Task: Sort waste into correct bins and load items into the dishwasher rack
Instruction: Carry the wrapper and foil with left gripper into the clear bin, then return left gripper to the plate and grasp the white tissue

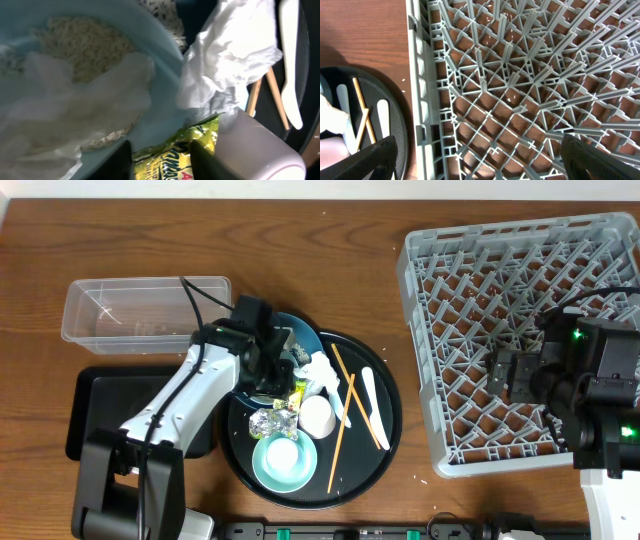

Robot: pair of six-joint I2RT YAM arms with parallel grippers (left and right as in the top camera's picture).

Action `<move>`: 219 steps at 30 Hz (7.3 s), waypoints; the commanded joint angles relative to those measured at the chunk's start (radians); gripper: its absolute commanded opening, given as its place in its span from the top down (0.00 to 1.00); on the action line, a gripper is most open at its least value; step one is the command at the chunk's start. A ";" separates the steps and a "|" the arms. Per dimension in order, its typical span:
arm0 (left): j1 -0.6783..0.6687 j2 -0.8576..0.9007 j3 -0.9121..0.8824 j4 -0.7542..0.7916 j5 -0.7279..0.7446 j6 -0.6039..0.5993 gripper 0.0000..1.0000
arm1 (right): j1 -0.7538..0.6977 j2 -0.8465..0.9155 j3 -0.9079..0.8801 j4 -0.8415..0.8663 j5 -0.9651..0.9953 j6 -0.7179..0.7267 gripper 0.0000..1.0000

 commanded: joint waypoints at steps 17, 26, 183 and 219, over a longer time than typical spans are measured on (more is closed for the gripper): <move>-0.011 -0.108 0.102 -0.120 -0.101 0.006 0.94 | 0.005 -0.004 0.019 -0.008 -0.004 -0.008 0.01; 0.060 -0.223 0.253 -0.180 -0.206 0.005 0.94 | 0.005 -0.004 0.019 -0.012 -0.004 -0.008 0.01; -0.103 0.008 0.174 -0.080 -0.138 -0.145 0.20 | 0.005 -0.004 0.019 -0.051 -0.004 -0.012 0.01; -0.103 0.145 0.176 -0.030 -0.107 -0.209 0.85 | 0.005 -0.004 0.019 -0.047 -0.004 -0.011 0.01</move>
